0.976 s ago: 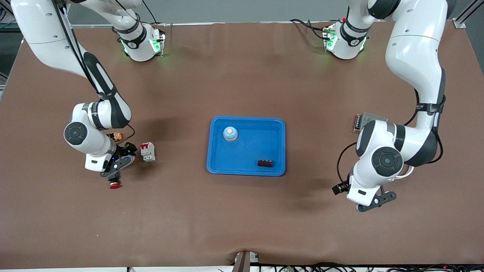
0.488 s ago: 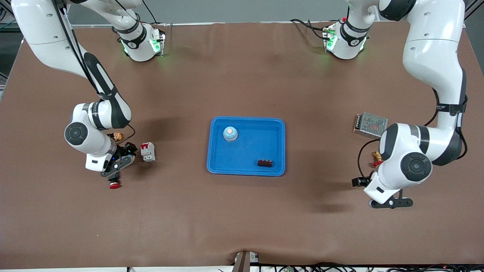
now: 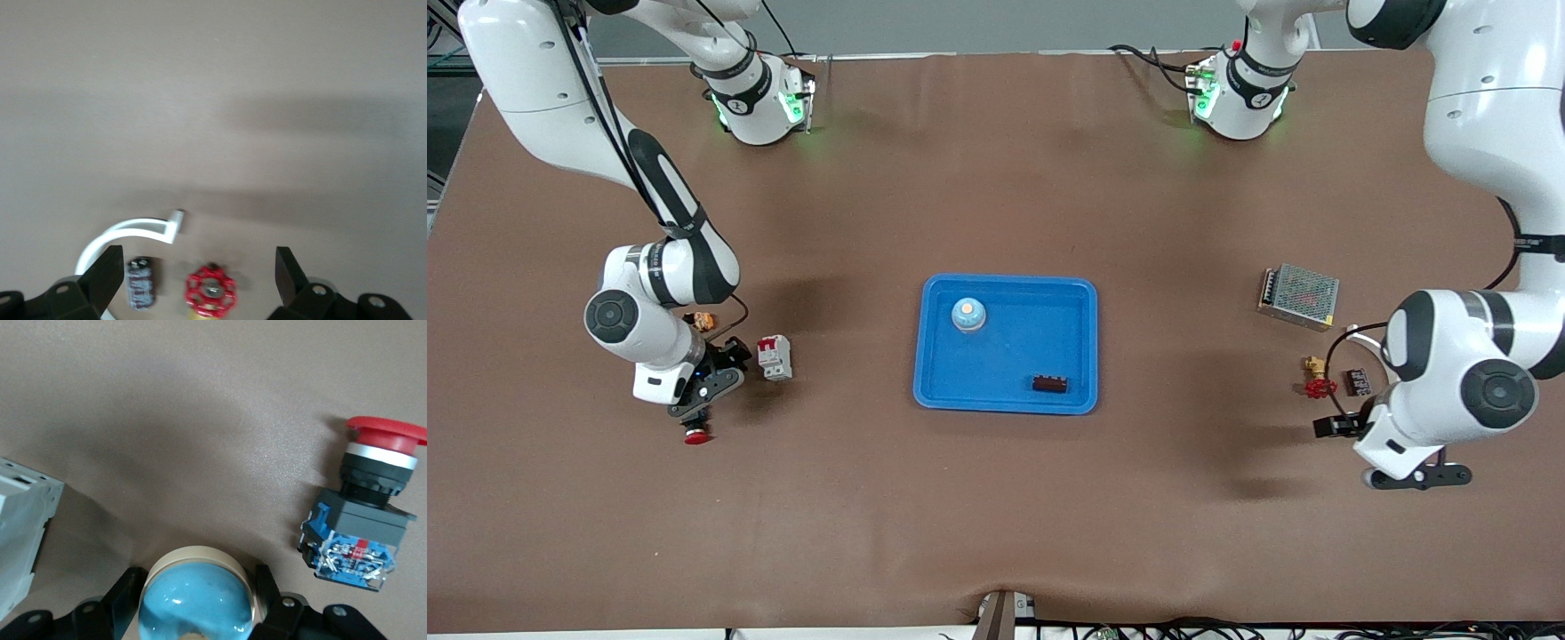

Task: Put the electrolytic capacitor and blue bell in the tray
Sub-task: 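Grasp the second bell with the right gripper while the left gripper returns, then lift the bell with the right gripper while the left gripper nears the capacitor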

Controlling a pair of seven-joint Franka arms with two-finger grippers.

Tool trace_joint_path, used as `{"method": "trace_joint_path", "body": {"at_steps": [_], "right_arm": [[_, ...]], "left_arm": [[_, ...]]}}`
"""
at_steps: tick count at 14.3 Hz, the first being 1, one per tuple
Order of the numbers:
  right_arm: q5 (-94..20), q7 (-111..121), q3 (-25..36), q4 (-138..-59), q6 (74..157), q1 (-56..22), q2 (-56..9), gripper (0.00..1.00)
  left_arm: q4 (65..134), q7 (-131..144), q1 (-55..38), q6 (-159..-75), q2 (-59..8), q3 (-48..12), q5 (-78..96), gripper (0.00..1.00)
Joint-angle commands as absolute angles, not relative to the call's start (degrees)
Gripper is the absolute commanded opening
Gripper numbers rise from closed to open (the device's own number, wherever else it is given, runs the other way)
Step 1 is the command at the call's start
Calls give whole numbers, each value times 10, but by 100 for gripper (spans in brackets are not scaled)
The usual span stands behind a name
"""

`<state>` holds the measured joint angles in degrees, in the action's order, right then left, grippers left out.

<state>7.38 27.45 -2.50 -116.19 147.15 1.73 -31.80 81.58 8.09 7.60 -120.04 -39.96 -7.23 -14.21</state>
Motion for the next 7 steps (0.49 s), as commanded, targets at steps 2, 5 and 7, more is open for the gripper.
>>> {"method": "trace_joint_path", "body": {"at_steps": [2, 5, 7], "right_arm": [[64, 273, -30, -1163, 1477, 21, -319, 70], [64, 273, -30, -1162, 1470, 22, -315, 68], [64, 274, -30, -1162, 1464, 23, -310, 68]], "left_arm": [[970, 71, 123, -1351, -327, -79, -151, 100], [1012, 48, 142, -1390, -326, -79, -150, 100], [1032, 43, 155, -1398, -326, -80, -150, 100]]}}
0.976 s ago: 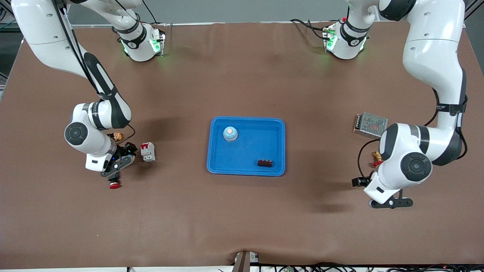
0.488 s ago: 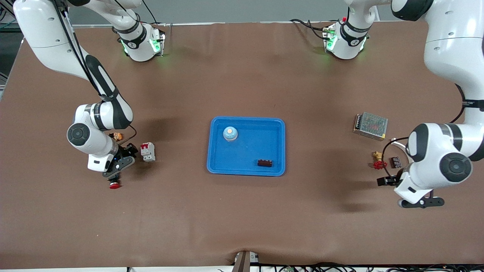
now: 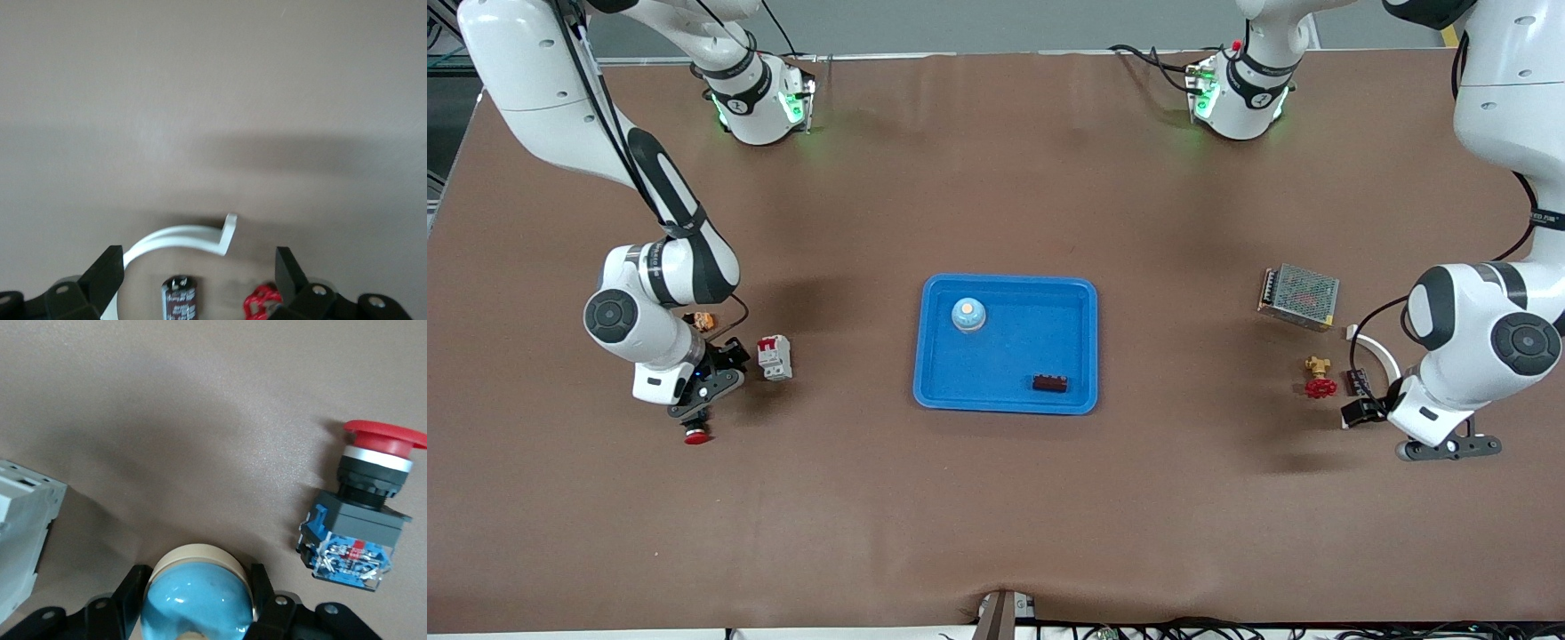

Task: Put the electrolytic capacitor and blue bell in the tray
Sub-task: 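Lift the bell with the right gripper while the left gripper nears the capacitor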

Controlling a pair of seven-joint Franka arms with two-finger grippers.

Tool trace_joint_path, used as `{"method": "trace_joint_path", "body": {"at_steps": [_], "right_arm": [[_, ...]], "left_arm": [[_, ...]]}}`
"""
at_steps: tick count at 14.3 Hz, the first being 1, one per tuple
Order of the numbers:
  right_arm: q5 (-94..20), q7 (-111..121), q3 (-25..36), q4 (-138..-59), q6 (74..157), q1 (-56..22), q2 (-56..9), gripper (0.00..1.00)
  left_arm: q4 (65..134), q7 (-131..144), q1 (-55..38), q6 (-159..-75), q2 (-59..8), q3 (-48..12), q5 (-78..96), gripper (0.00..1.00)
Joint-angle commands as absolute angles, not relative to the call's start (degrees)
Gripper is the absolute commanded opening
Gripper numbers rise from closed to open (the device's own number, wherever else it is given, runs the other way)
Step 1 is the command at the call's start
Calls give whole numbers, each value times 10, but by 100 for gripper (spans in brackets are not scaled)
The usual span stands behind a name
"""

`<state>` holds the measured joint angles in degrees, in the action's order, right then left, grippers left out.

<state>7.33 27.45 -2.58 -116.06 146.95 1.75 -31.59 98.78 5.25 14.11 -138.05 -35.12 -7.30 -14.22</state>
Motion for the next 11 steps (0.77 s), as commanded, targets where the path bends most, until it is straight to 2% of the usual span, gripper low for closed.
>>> {"method": "trace_joint_path", "body": {"at_steps": [1, 7, 11], "right_arm": [[64, 274, -30, -1160, 1456, 24, -306, 68], [20, 276, -36, -1150, 1357, 27, -247, 68], [-24, 274, -35, -1086, 1246, 27, -229, 68]], "left_arm": [[1038, 42, 156, -1400, -326, -79, -150, 100], [1066, 41, 163, -1403, -317, -79, -150, 100], [1071, 40, 165, -1405, -315, -78, -150, 100]]}}
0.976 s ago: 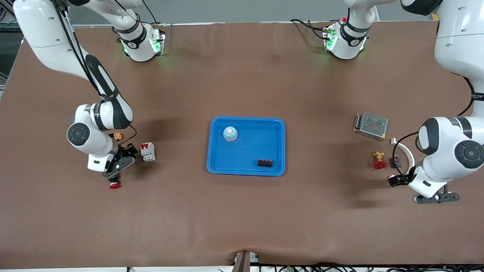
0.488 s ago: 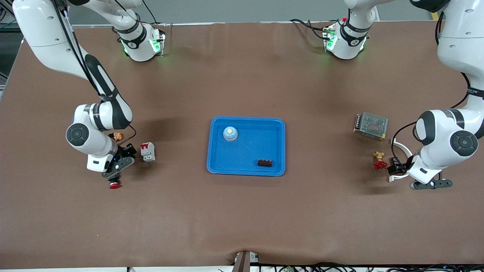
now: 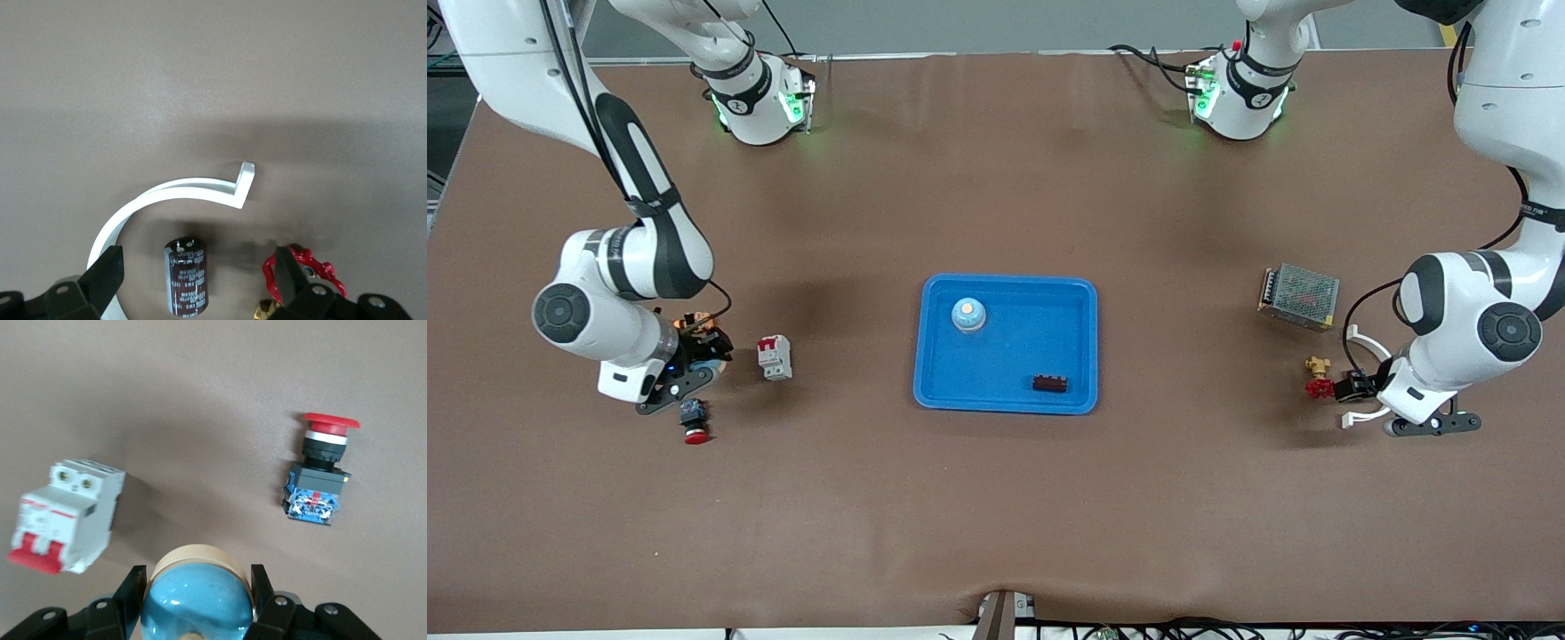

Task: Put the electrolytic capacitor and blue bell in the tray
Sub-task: 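Lift the bell with the right gripper while the left gripper nears the capacitor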

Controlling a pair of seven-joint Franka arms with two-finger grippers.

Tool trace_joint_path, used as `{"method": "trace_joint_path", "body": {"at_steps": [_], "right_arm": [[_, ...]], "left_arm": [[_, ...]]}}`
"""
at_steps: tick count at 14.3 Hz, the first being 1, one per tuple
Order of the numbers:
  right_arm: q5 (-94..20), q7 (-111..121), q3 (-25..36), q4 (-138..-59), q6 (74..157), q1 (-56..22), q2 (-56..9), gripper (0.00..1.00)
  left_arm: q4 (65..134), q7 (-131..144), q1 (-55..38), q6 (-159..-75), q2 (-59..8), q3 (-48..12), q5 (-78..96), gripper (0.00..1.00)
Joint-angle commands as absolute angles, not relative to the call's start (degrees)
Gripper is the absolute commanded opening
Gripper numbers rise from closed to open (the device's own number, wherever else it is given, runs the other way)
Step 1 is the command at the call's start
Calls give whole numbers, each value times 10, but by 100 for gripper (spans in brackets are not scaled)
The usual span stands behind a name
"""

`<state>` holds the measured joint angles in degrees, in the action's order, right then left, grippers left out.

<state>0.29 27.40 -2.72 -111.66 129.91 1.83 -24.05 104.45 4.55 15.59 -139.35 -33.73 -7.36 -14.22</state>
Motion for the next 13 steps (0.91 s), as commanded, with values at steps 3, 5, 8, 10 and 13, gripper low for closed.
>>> {"method": "trace_joint_path", "body": {"at_steps": [3, 5, 8, 10, 13], "right_arm": [[-81, 238, -35, -1008, 1138, 21, -231, 68], [-83, 171, -36, -970, 1104, -1, -232, 68], [-83, 44, -37, -934, 1088, -54, -232, 68], [-86, -37, -37, -920, 1087, -89, -232, 68], [-128, -91, -35, -917, 1095, -130, -234, 68]], "left_arm": [[1078, 31, 177, -1419, -315, -78, -151, 100], [1079, 28, 184, -1422, -316, -78, -151, 100], [1084, 28, 185, -1426, -316, -78, -151, 100], [1092, 28, 187, -1439, -318, -78, -151, 100], [1115, 28, 196, -1477, -320, -78, -151, 100]]}}
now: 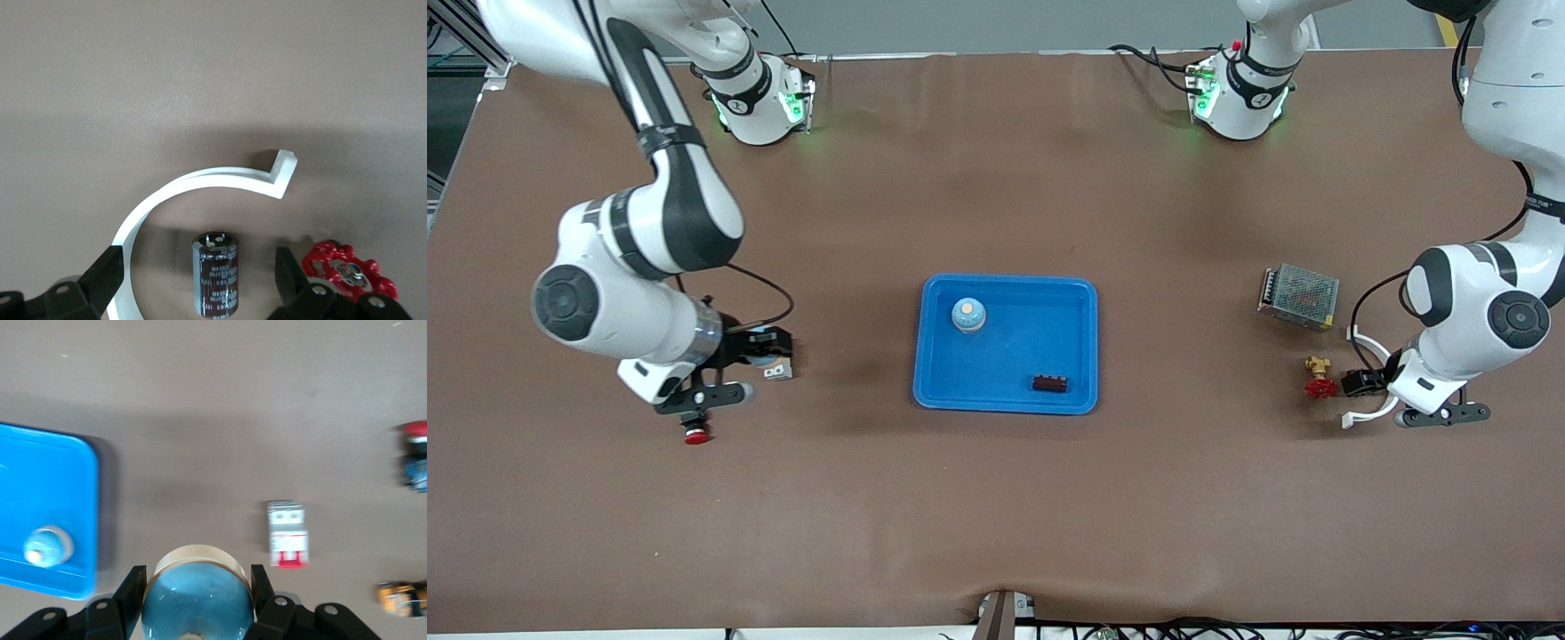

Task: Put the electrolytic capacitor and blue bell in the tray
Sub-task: 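Lift the bell with the right gripper while the left gripper nears the capacitor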

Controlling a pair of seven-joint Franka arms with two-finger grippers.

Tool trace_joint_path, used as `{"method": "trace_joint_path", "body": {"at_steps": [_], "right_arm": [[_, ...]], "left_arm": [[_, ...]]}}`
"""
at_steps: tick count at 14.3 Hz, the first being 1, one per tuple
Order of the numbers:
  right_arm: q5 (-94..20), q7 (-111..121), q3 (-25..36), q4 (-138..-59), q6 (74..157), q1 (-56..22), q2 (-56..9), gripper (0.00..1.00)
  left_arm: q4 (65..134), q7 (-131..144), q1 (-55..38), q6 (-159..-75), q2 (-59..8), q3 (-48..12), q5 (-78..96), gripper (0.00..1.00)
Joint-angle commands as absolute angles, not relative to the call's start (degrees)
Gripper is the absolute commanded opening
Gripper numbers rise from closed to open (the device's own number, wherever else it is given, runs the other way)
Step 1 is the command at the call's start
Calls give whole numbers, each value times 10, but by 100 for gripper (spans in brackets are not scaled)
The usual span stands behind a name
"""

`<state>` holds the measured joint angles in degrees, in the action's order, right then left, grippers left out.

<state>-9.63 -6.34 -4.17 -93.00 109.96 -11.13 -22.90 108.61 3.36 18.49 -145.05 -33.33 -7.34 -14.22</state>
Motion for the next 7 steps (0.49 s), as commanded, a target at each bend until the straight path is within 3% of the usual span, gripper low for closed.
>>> {"method": "trace_joint_path", "body": {"at_steps": [1, 7], "right_arm": [[-132, -112, -35, -913, 1099, -142, -236, 68], [-129, -241, -34, -904, 1157, -211, -253, 68]], "left_arm": [[1116, 28, 196, -1478, -320, -78, -151, 100], [1120, 29, 195, -1484, -322, -78, -151, 100]]}}
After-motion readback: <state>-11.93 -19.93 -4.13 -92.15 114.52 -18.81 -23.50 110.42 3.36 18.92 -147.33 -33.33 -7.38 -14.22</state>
